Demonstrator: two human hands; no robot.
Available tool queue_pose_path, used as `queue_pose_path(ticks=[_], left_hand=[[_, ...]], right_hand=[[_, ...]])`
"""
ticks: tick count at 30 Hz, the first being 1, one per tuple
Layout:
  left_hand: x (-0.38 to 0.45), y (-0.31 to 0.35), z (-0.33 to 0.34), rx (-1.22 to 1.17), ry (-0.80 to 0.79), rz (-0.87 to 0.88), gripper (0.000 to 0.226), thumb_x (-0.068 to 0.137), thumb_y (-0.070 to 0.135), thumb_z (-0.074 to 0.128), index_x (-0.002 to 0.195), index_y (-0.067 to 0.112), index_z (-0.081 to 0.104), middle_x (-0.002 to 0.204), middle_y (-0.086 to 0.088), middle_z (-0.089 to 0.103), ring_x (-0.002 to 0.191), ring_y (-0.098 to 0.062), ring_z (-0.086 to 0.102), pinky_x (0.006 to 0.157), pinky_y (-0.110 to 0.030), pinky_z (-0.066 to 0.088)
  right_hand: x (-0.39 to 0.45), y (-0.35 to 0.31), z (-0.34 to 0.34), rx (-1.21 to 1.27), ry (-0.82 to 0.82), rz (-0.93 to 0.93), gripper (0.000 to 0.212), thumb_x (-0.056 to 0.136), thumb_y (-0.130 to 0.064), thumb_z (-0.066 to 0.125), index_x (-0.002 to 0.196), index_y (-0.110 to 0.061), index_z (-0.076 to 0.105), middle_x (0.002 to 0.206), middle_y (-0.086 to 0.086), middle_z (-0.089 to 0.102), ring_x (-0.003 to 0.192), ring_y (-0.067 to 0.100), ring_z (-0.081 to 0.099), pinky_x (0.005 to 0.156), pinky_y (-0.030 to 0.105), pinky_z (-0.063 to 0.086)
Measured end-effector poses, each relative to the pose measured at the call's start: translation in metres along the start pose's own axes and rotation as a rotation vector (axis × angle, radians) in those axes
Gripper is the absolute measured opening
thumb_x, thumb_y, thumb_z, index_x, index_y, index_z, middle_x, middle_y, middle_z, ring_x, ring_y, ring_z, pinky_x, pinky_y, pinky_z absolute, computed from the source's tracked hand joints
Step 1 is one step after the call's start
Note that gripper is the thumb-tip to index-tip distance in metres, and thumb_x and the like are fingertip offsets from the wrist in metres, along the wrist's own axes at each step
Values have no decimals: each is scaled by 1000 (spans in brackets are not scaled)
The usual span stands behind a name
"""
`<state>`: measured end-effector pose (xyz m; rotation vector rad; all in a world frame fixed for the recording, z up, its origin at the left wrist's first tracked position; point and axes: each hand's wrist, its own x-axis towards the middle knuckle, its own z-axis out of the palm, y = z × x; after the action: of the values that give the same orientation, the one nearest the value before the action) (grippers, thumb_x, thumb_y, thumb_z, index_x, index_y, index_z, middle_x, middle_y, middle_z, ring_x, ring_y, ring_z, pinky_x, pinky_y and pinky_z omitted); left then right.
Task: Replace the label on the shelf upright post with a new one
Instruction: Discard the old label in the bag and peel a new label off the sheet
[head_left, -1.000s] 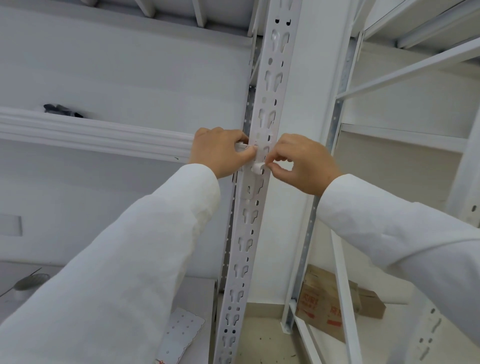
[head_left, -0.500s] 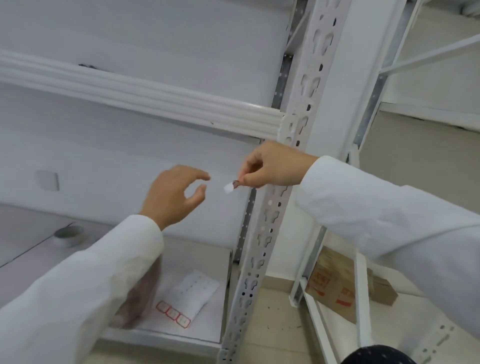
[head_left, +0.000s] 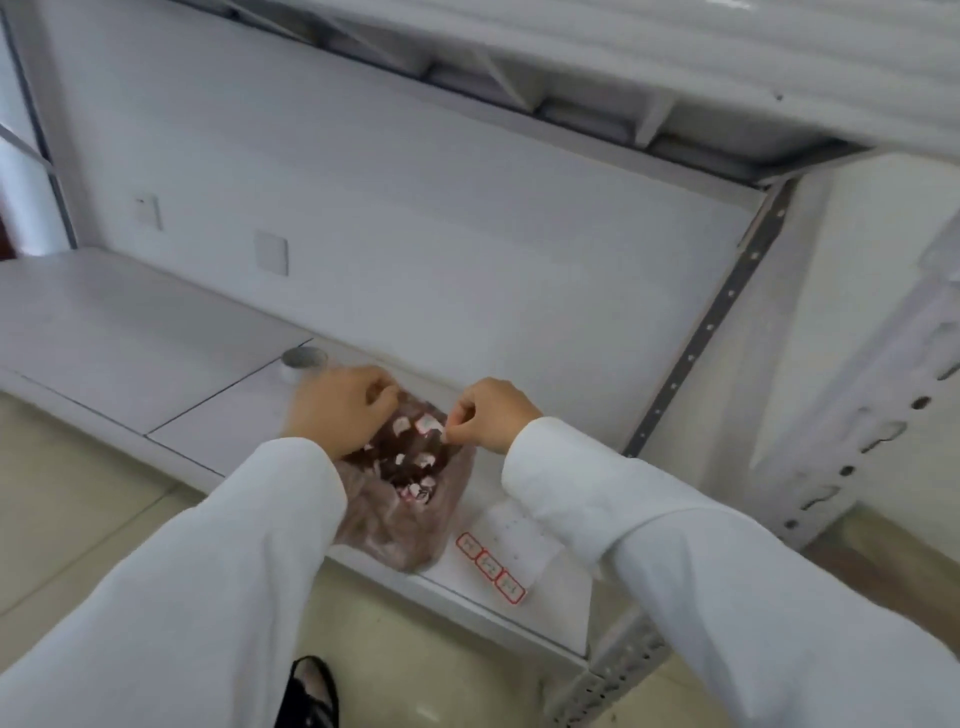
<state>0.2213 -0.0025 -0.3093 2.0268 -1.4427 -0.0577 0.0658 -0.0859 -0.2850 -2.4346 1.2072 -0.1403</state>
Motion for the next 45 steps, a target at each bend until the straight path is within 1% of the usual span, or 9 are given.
queue_pose_path(ticks=[3,6,13,22,26,30,35,42,45], left_hand=[[0,-14,8,34,-36,-29,25,90,32,47,101,23,67,105,-5,72,101,-28,63,83,-34,45],[4,-22,14,56,-73,-51,25,89,33,44,100,27,65,104,-3,71,99,-28,62,82,-33,44],[7,-14,23,21,-121,-79,25,88,31,44,99,26,66,104,2,70,97,-25,61,85,-34,44],[9,3,32,12,-170,-76,29,90,30,42,105,23,65,114,0,66,107,-26,57,89,-34,40],[11,9,37,-1,-186,-68,28,90,29,43,106,23,65,114,-2,67,108,-25,57,87,-32,38],[13,16,43,11,-218,-44,27,90,31,42,104,23,64,111,0,67,107,-25,57,94,-36,38],[15,18,51,19,-259,-16,25,90,31,41,96,23,63,106,1,68,101,-24,60,90,-37,42],[16,23,51,22,-275,-26,25,90,32,42,98,23,64,103,0,68,100,-24,60,88,-35,41],[14,31,49,21,-311,12,23,90,32,43,97,23,64,100,1,69,98,-22,61,89,-35,44]], right_hand=[[20,5,31,10,-5,15,11,74,-14,69,80,-6,72,92,8,73,77,18,62,62,23,46],[32,10,53,21,12,21,13,73,-14,68,79,-2,68,93,11,72,88,27,64,75,34,51],[46,21,69,28,-26,4,15,86,-14,59,90,-18,73,107,2,68,97,20,61,83,26,42],[47,55,57,132,304,128,12,82,-24,57,80,-16,65,86,2,69,79,19,59,74,31,47],[38,105,63,-35,76,341,24,83,-29,55,74,-7,58,75,13,56,75,28,57,61,30,40],[21,130,105,-154,-179,505,67,79,-55,60,128,-10,49,130,11,55,117,29,52,91,34,43],[14,132,165,-213,-246,556,82,69,-63,63,127,-9,42,128,9,46,120,29,43,92,39,43],[-4,138,169,-270,-97,400,22,91,-17,47,107,-9,58,117,10,56,107,29,53,81,34,44],[-8,141,145,-184,-122,396,15,88,-24,50,76,-15,55,104,12,65,97,31,60,69,27,38]])
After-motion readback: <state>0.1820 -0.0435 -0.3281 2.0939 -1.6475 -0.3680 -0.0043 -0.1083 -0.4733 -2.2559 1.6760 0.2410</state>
